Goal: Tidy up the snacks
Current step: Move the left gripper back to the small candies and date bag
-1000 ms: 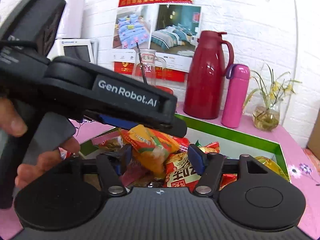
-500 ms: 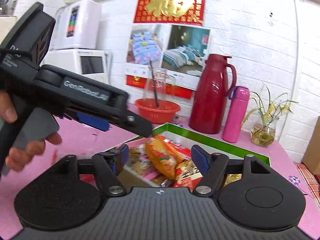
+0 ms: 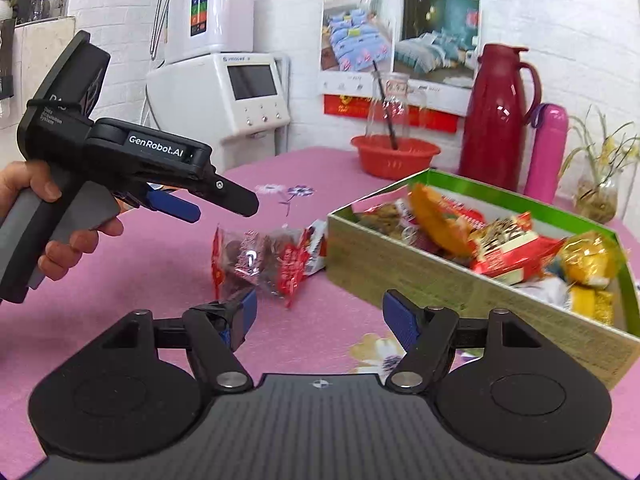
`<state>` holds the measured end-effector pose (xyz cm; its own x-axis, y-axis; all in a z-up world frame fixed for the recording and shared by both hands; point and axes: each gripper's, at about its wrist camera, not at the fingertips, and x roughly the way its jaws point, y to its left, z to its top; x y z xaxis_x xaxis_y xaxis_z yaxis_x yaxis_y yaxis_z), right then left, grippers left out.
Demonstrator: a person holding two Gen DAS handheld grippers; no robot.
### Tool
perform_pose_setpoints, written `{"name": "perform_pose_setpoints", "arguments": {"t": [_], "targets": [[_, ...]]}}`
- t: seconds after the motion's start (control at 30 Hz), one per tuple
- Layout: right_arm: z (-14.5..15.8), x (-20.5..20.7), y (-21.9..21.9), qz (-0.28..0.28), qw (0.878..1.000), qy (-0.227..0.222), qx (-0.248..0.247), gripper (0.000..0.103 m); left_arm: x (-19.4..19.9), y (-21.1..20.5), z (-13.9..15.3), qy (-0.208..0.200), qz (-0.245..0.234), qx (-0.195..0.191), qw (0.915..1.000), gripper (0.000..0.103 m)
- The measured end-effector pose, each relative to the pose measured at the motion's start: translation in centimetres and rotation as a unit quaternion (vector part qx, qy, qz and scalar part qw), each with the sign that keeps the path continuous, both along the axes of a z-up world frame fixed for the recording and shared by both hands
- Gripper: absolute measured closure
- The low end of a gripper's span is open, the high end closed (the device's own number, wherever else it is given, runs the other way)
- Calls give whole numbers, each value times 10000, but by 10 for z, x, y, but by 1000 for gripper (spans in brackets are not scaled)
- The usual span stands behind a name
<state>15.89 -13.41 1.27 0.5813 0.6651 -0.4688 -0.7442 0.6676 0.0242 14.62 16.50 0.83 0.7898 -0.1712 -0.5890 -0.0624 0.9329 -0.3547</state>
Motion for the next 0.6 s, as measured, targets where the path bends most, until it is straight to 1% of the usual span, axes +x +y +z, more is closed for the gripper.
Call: {"name": "perform_pose_setpoints", "arguments": {"t": [0.13, 0.17, 0.2, 0.33, 0.43, 0.47, 0.53, 0.6], "targets": [[0, -2, 10, 69, 10000, 45, -4, 0, 9, 2, -4, -128, -131, 14, 9998, 0], [0, -3, 11, 89, 9999, 51, -14, 0, 14, 1, -6, -118, -209, -1, 9997, 5], [0, -4, 12, 105, 9999, 52, -27, 0, 18, 1, -9, -83, -265, -28, 9996, 13], [-3, -8, 9, 124, 9998, 72, -100, 0, 23, -3, -27, 225, -480, -187, 9984, 24], [-6, -8, 3, 113, 9997, 190, -127, 0, 10, -18, -38, 380, -933, -438, 9940, 25], [-8, -8, 1, 121, 9995, 242, -146, 0, 4, -26, -41, 425, -1191, -522, 9906, 25], [-12, -9, -2, 117, 9993, 304, -202, 0, -7, -40, -44, 404, -1533, -574, 9857, 25], [-15, -12, -5, 74, 9991, 325, -258, 0, -15, -43, -42, 348, -1621, -579, 9845, 24]]}}
